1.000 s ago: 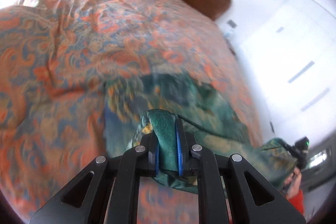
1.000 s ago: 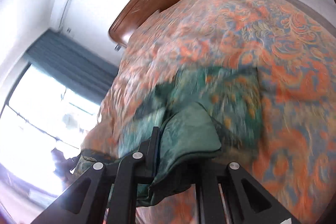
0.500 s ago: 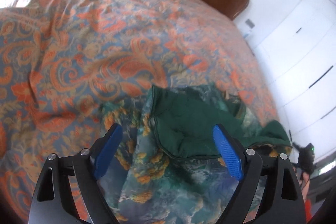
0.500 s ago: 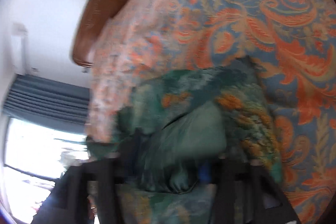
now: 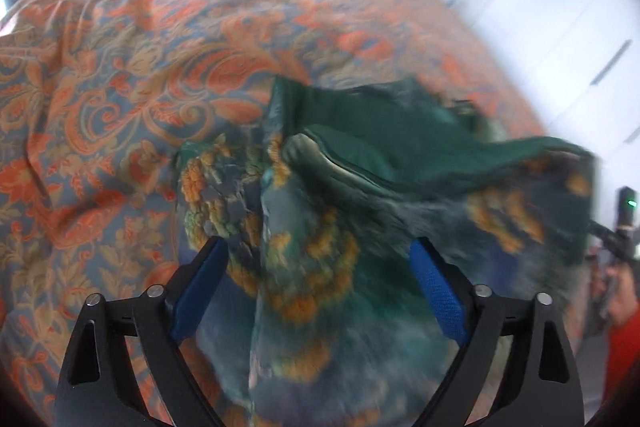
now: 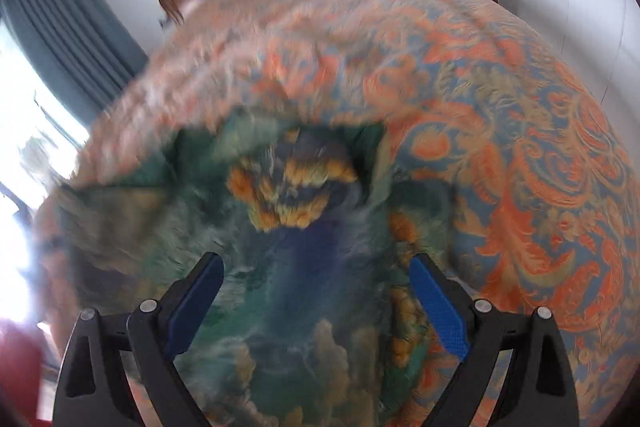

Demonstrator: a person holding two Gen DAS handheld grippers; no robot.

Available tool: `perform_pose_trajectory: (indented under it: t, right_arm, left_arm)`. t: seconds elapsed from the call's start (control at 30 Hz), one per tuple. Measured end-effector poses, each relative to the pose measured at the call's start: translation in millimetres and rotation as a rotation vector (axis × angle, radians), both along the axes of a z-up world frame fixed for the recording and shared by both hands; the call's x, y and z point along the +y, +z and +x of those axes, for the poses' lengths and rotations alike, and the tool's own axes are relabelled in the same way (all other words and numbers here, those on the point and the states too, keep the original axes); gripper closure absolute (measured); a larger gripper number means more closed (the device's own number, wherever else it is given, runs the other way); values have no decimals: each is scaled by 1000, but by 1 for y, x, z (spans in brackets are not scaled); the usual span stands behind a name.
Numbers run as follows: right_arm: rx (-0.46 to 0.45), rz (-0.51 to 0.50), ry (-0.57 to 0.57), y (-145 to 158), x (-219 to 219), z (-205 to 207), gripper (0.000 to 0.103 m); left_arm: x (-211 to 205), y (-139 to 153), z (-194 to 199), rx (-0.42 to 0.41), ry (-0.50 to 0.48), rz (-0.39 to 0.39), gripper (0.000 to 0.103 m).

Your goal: Fold large clothes

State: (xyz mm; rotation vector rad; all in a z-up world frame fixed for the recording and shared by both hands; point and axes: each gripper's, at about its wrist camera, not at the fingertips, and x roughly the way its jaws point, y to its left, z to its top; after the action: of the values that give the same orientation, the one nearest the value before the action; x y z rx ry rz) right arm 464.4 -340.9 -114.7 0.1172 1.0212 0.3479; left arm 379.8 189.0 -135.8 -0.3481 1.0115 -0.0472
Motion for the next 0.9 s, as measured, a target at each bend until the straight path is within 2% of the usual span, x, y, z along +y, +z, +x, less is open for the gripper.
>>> perform_pose_trajectory:
  t: [0.03,0.07,0.1,0.13,0.17,0.23,0.3,0.4,0.5,0.57,0.63,0.7,0.77,0.83,0.9]
  right_arm:
    - [1,-30,-10,-7,10,6,7]
    - [5,-53,-22,-13,14,9,11]
    - [18,-98,-45,-20,21,14,18]
    - [27,-126,-60,-23,27,16,38]
    - [22,-166,-83,-23,31,17,63]
    - [-48,-261,-138,-13,33,7,82]
    - [-114,-282,-130,5,35,-9,88]
    - [-235,-300,-107,34,38,-28,90]
    - [-373,-296,-119,62,44,-28,91]
    - [-453,-287,-139,74,47,-23,91]
    - [-495,-295,-170,75,51,-12,91]
    - [-494,-321,-191,58,53,7,91]
    - [-410,-339,-209,25,52,33,91]
    - [-307,-358,-197,-12,47,49,91]
    - [-241,-356,-179,-40,47,57,91]
  left_arm:
    - [-2,-4,6,18,13,-7,29]
    - [-3,-7,10,34,18,-26,51]
    - [-4,-7,11,45,38,-18,80]
    - [-4,-5,10,44,54,-3,87]
    - [-3,-1,6,28,60,3,92]
    - [0,13,-9,-24,59,1,94]
    - [8,28,-23,-72,68,-24,95]
    - [13,52,-27,-154,90,-26,95]
    - [6,73,-18,-267,118,38,95]
    - [-2,71,-5,-313,152,117,95]
    - [-5,53,10,-299,181,187,95]
    - [0,19,26,-222,209,186,95]
    - [6,-21,34,-145,228,155,94]
    - [9,-45,33,-128,232,118,94]
    - [9,-54,31,-134,229,103,92]
